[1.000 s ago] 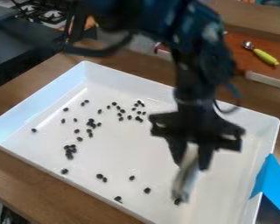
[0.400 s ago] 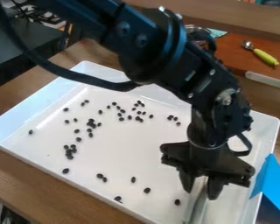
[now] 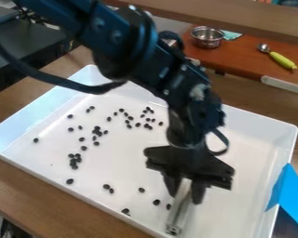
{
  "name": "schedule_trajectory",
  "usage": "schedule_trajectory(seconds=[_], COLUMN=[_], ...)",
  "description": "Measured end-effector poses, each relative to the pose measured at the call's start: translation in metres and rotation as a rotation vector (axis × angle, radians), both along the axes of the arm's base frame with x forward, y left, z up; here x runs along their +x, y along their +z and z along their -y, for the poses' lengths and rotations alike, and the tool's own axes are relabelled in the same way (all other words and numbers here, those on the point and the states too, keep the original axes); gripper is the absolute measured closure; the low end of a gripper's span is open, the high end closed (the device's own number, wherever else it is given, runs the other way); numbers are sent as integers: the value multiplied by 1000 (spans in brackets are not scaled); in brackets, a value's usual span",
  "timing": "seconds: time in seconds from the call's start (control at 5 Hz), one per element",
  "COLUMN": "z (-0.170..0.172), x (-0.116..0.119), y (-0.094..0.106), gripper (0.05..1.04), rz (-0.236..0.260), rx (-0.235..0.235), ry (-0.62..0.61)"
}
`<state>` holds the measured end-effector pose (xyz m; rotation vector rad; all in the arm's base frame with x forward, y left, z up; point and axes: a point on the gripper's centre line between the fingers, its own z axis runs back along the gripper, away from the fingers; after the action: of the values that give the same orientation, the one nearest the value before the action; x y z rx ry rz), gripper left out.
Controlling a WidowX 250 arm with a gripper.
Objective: Sweep into pile
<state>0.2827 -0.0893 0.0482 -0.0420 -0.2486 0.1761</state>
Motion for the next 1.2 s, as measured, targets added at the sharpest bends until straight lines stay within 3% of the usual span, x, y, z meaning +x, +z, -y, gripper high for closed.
schedule_trajectory(seconds=[0.4, 0.6, 1.0, 1.2], z=[-67, -115, -177, -165], x=[2, -2, -11, -13], y=[0, 2, 4, 22], gripper=[709, 709, 709, 709], rz=[-18, -13, -3, 19], rx=[50, 87, 161, 91], ry=[3, -9, -36, -46])
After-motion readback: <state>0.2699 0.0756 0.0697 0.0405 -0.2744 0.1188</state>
